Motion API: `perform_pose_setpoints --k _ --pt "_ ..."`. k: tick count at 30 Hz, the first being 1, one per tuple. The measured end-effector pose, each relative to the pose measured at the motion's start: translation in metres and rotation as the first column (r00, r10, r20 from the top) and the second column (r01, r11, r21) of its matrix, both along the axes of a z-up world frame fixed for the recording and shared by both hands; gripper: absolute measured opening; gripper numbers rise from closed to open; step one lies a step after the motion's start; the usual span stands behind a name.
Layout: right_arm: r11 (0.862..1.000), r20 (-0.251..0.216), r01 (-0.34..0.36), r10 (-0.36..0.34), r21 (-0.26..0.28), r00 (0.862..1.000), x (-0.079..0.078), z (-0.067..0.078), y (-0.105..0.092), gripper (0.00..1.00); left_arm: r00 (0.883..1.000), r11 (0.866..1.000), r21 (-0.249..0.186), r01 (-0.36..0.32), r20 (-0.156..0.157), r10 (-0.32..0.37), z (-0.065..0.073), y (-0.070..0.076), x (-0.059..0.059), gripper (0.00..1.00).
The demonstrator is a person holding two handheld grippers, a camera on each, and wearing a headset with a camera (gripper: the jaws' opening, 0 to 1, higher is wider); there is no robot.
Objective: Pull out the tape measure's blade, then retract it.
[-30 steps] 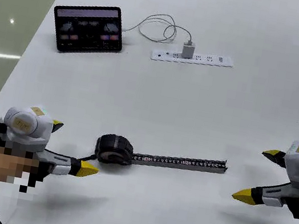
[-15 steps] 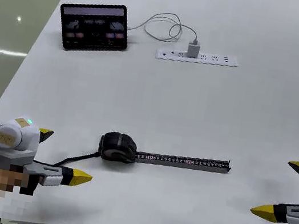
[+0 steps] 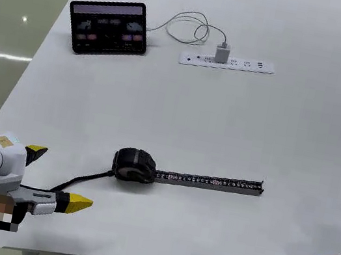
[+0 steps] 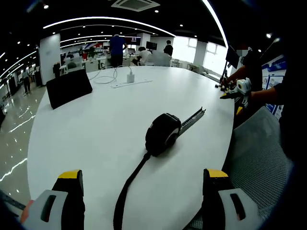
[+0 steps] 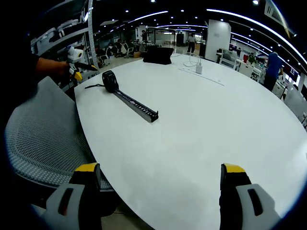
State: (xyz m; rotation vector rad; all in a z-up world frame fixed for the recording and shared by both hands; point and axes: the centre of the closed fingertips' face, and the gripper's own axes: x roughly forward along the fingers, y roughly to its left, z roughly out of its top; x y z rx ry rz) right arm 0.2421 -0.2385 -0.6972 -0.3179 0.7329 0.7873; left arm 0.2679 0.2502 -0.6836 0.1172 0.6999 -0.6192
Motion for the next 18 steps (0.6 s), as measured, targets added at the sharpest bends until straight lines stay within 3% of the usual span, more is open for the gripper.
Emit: perform_pose_setpoints --k 18 --pt "1.0 0.017 0.002 -0.002 0.007 1.0 -0.002 0.01 0.004 1.0 1.0 1.0 -0.008 -0.001 0.003 0.001 0.003 0.007 -0.002 1.0"
